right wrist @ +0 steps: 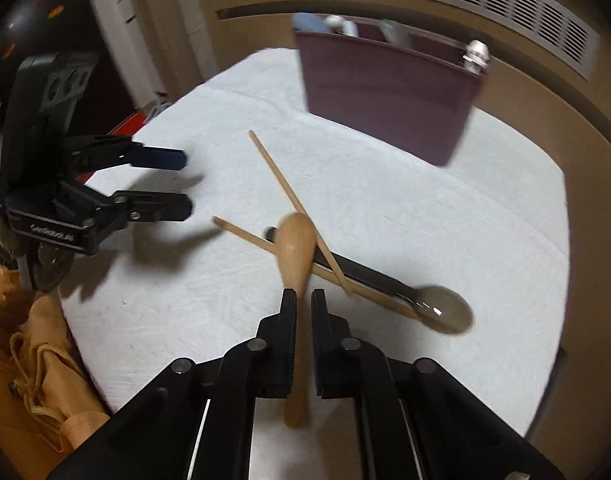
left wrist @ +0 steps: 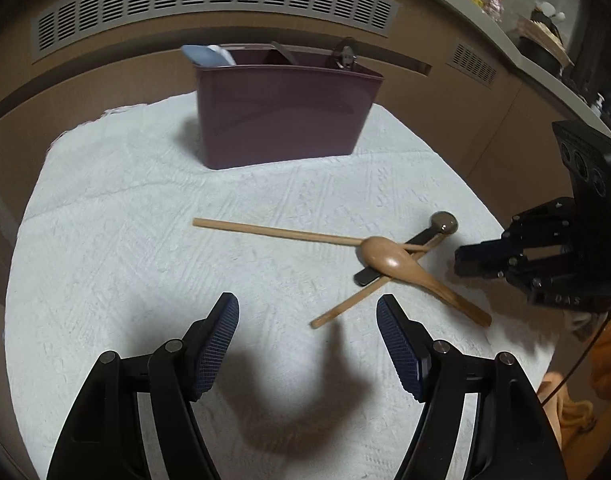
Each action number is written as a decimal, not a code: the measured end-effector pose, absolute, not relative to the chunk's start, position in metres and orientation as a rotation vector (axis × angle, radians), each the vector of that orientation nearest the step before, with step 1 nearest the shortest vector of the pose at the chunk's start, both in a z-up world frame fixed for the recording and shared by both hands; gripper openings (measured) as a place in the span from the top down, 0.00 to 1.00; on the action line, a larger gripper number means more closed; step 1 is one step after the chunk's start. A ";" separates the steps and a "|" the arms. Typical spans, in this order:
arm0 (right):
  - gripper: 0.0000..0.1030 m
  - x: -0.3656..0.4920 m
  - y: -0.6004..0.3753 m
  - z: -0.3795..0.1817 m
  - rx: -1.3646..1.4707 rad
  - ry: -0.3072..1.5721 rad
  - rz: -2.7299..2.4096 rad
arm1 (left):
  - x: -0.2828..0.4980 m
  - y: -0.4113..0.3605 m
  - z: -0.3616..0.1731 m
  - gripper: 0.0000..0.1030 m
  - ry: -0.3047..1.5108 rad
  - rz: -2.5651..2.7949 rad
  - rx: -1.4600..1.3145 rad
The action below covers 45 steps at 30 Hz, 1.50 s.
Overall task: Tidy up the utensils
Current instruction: 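Grasp the wooden spoon by its handle with the right tool, then lift the wooden spoon with the right tool while the left tool grasps a wooden chopstick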
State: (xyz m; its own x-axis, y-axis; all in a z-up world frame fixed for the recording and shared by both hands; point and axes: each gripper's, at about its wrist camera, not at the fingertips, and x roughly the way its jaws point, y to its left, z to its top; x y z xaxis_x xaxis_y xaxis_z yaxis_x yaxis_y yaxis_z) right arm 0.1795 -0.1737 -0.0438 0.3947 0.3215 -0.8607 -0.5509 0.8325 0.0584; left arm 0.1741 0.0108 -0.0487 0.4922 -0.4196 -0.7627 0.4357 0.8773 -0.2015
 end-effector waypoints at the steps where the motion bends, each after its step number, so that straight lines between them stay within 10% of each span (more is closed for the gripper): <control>1: 0.94 0.182 -0.178 -0.046 -0.245 1.032 0.536 | 0.175 0.008 -0.050 0.30 0.925 -0.518 0.020; 18: 0.66 0.214 -0.114 -0.075 -0.393 0.956 0.549 | 0.169 0.032 -0.053 0.26 0.902 -0.433 0.004; 45: 0.73 0.189 -0.261 -0.080 0.086 0.994 0.292 | 0.232 -0.016 -0.074 0.26 1.126 -0.661 0.238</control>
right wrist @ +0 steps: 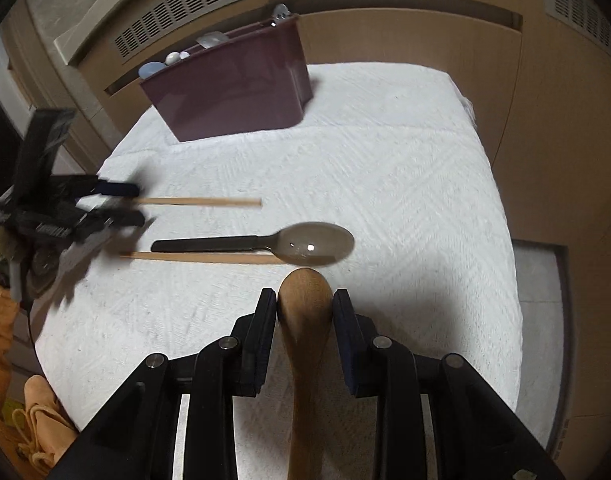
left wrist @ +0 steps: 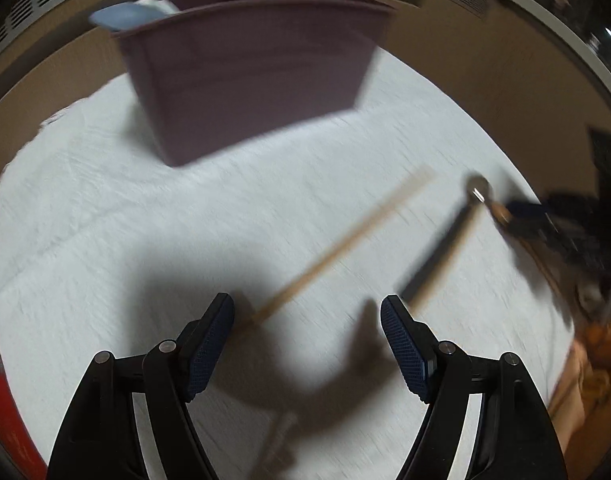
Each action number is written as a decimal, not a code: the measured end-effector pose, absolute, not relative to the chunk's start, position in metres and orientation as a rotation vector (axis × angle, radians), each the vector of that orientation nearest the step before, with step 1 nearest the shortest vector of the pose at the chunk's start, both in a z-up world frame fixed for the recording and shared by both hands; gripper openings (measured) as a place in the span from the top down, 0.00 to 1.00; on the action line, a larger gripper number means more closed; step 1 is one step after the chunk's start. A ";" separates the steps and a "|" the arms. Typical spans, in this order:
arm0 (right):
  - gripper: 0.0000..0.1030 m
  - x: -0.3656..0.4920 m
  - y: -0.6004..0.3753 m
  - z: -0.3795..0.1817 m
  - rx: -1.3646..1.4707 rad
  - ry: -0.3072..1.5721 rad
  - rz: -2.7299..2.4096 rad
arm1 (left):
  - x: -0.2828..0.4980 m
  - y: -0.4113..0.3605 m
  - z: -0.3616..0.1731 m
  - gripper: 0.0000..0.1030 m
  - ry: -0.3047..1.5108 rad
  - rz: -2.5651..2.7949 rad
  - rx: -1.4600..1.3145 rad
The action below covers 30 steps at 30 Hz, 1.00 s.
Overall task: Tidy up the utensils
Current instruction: 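Lift the wooden spoon with the right tool while the left tool grasps a wooden chopstick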
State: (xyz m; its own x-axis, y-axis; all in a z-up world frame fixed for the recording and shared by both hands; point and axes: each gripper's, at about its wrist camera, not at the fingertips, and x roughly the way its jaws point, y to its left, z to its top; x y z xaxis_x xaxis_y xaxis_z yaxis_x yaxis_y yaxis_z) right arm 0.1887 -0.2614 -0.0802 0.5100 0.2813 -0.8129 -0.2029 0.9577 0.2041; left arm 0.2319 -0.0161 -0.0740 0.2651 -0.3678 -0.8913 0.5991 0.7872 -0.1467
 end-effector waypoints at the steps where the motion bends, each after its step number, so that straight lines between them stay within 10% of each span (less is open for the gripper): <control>1: 0.73 0.189 -0.262 -0.081 0.096 0.988 0.295 | 0.219 -0.021 -0.075 0.26 1.130 -0.691 0.277; 8: 0.72 0.187 -0.257 -0.080 0.101 0.965 0.290 | 0.167 -0.063 -0.056 0.32 0.993 -0.800 0.497; 15: 0.71 0.182 -0.260 -0.081 0.107 0.951 0.290 | 0.245 -0.097 -0.061 0.71 1.084 -0.658 0.380; 26: 0.71 0.177 -0.260 -0.080 0.086 0.964 0.301 | 0.284 -0.134 -0.076 0.72 1.177 -0.573 0.457; 30: 0.64 0.184 -0.248 -0.079 0.019 0.987 0.295 | 0.277 -0.135 -0.077 0.91 1.147 -0.564 0.419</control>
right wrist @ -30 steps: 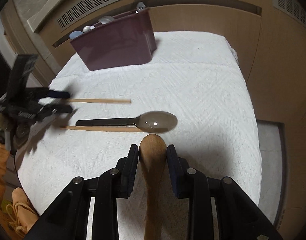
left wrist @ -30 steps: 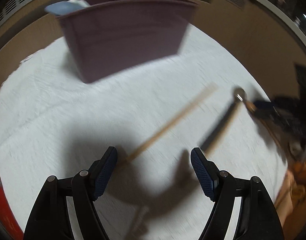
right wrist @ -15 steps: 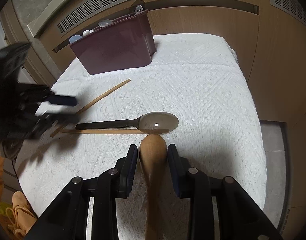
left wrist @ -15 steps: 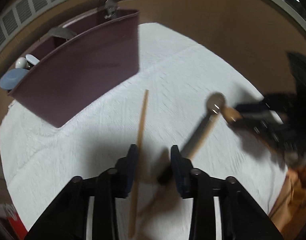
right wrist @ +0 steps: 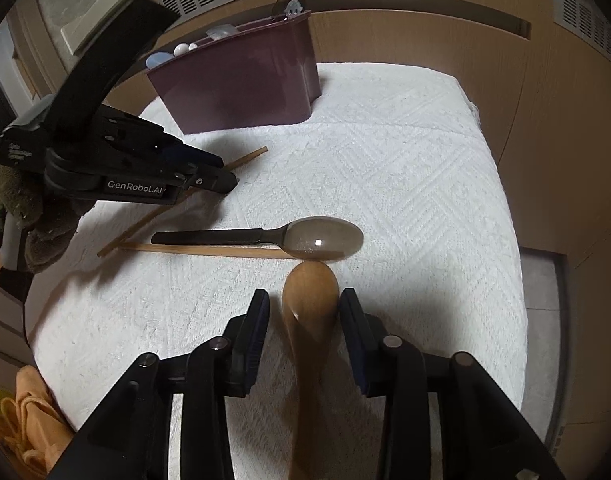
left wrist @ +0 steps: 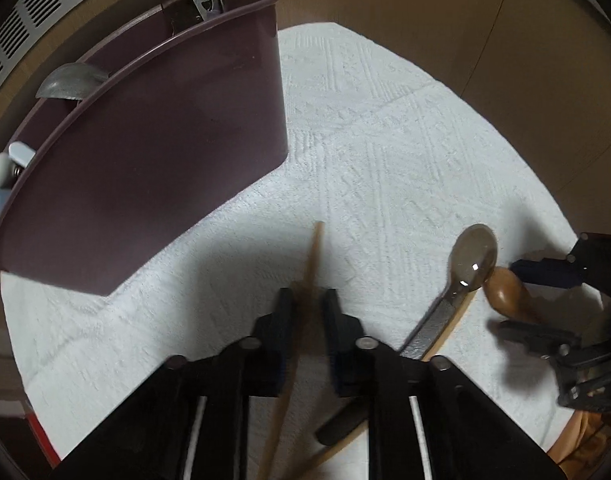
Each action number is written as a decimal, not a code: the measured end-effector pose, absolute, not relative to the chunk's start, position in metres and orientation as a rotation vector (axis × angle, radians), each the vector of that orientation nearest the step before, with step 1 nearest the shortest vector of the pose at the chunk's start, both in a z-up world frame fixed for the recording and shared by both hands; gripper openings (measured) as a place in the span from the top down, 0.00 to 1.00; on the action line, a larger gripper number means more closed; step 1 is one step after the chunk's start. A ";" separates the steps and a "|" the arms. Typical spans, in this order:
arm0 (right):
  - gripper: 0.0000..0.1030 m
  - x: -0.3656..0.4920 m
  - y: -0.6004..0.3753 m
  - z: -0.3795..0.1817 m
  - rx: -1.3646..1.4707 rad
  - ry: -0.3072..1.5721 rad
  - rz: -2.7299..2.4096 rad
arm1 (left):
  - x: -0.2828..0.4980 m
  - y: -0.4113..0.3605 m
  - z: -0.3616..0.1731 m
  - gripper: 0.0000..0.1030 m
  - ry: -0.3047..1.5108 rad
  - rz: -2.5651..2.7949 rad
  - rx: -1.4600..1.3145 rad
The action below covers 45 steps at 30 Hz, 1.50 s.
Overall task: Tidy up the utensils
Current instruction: 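Lift the wooden spoon with the right tool while the left tool grasps a wooden chopstick, then carry the wooden spoon with the right tool while the left tool carries the chopstick over the caddy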
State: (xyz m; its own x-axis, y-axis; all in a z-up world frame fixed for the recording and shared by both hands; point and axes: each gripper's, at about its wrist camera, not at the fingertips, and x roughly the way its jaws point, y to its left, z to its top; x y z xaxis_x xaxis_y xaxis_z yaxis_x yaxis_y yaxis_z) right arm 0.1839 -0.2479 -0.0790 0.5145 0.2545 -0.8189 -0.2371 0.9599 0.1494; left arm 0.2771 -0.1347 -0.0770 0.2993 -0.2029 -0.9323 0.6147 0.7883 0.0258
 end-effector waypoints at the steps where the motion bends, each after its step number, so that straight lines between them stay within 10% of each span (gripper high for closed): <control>1: 0.64 0.185 -0.245 -0.079 0.002 0.993 0.287 | 0.271 -0.132 -0.077 0.91 1.117 -0.550 0.401; 14: 0.73 0.162 -0.219 -0.051 -0.087 0.938 0.275 | 0.168 0.004 0.003 0.94 0.743 -0.421 -0.161; 45: 0.73 0.125 -0.156 0.122 -0.157 0.478 0.373 | 0.100 0.020 0.143 0.95 0.350 -0.412 -0.065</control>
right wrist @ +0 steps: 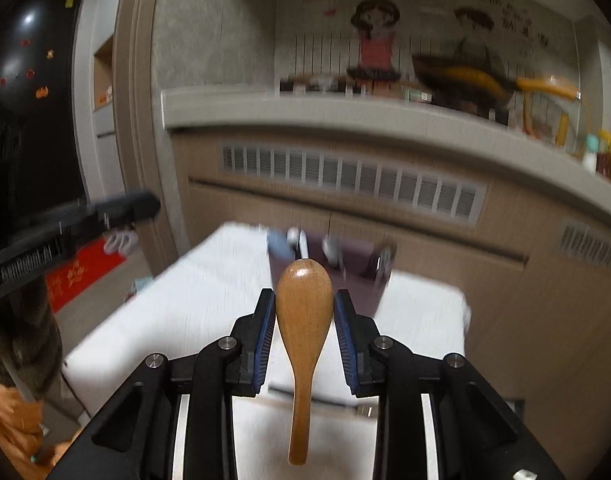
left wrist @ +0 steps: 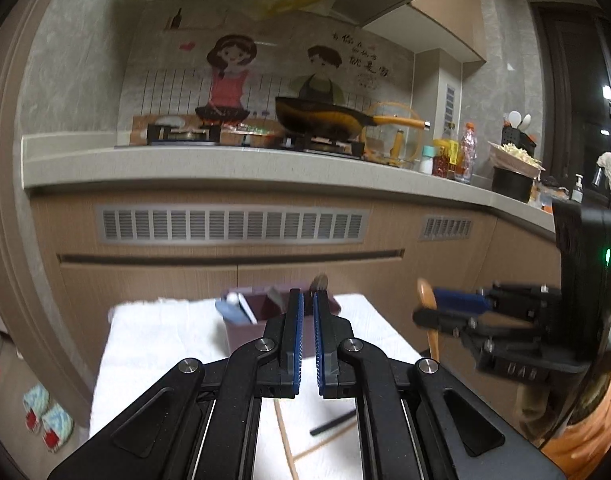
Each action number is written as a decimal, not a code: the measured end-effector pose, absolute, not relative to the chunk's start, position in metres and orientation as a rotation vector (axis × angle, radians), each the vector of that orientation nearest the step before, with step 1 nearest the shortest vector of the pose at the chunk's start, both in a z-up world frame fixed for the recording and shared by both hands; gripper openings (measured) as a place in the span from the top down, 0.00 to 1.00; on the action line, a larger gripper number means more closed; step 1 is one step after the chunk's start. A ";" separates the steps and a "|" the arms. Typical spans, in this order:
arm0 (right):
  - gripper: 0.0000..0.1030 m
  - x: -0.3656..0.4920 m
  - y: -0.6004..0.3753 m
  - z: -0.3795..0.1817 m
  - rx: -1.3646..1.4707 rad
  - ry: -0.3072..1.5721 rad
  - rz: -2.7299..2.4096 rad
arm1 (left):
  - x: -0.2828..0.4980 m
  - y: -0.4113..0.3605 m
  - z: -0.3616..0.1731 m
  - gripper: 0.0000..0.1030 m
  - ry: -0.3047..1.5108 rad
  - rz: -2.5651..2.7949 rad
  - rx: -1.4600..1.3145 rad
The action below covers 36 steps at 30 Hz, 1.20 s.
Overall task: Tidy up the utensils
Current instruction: 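Carry the wooden spoon with the right tool while the left tool carries the chopstick over the caddy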
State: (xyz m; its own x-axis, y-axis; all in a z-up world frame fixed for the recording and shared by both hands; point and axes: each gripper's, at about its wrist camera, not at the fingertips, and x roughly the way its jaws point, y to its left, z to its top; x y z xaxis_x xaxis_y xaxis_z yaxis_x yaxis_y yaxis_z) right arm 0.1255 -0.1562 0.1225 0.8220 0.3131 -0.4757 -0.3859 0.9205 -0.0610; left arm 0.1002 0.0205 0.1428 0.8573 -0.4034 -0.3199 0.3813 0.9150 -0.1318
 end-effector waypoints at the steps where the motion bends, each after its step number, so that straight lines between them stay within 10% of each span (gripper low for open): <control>1: 0.73 0.127 -0.156 0.128 -0.157 0.464 0.374 | 0.104 0.019 0.144 0.95 0.356 -0.413 -0.058; 19: 0.73 0.161 -0.178 0.022 -0.111 0.773 0.372 | 0.271 -0.040 -0.049 0.71 1.141 -0.317 0.026; 27: 0.73 0.165 -0.186 0.000 -0.097 0.807 0.374 | 0.298 -0.065 -0.073 0.72 1.157 -0.249 0.131; 30: 0.73 0.164 -0.186 -0.001 -0.100 0.799 0.378 | 0.293 -0.071 -0.073 0.95 1.124 -0.266 0.138; 36: 0.73 0.164 -0.192 0.002 -0.071 0.794 0.366 | 0.233 -0.039 -0.034 0.95 0.902 -0.327 -0.035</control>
State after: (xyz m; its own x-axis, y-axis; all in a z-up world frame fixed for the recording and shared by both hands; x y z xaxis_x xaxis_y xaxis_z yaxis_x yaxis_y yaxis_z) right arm 0.1638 -0.1918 0.0022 0.6416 0.2942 -0.7084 -0.3471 0.9349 0.0740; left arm 0.2335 -0.0385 -0.0339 0.5739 -0.2936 -0.7645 0.2644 0.9499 -0.1664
